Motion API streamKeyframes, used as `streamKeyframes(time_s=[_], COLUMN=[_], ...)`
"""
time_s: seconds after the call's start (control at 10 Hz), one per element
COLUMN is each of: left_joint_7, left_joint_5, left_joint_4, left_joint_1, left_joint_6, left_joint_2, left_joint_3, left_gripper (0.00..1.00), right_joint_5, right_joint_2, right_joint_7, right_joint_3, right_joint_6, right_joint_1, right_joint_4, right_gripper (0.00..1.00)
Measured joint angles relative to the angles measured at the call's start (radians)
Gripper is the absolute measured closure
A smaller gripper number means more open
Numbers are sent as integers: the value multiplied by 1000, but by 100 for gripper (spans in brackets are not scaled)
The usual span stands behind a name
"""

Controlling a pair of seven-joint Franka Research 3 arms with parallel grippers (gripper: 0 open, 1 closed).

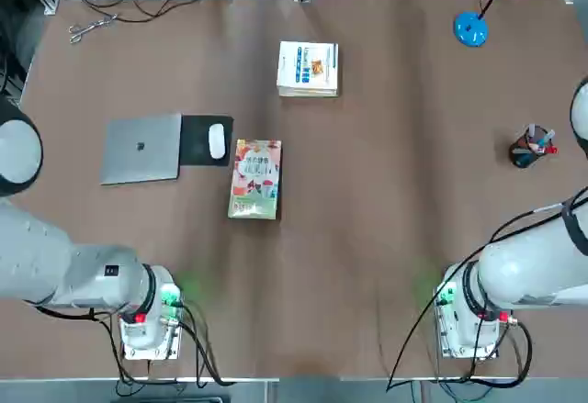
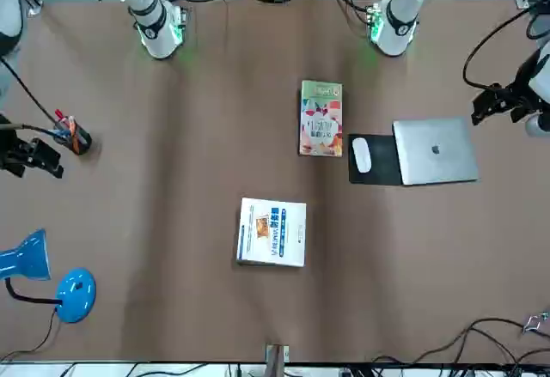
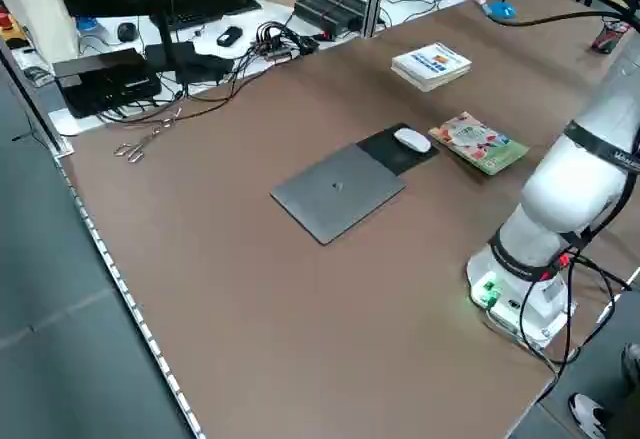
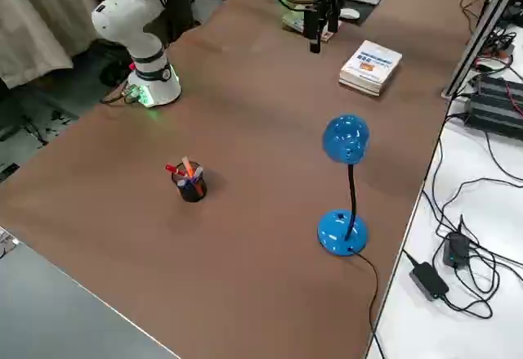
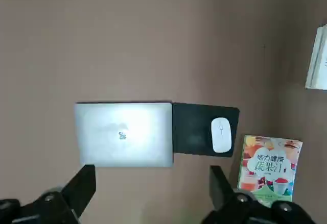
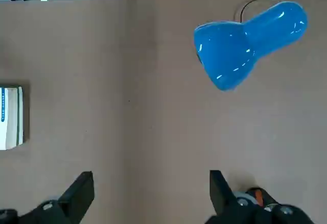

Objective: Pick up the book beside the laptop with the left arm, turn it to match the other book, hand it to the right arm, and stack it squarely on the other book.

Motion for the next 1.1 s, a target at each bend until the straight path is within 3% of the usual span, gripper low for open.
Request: streamKeyframes(time_s=[0.5,0.7,0.9,1.1], left_joint_7=[0,5,37,100], left_joint_5=[0,-9,-80,-135], left_joint_4=[-2,-42,-191,-428], left_joint_1=[-17,-17,-18,-21], left_joint_6=[-8,-31,12,125], left_joint_2=[-2,-6,-65,-188], left_joint_3=[0,1,1,2], left_gripper=[1,3,6,7], right_joint_5=[-6,-5,-5,-5], right_joint_2=[1,6,8,9], right_joint_7=[0,1,1,1], right_joint_3=[-8,-15,-15,-16], right_joint_6=[10,21,48,56], right_joint_1=[-2,-22,-35,-41], right_joint_4=[-2,-9,-40,-74], right_gripper=[0,0,0,0])
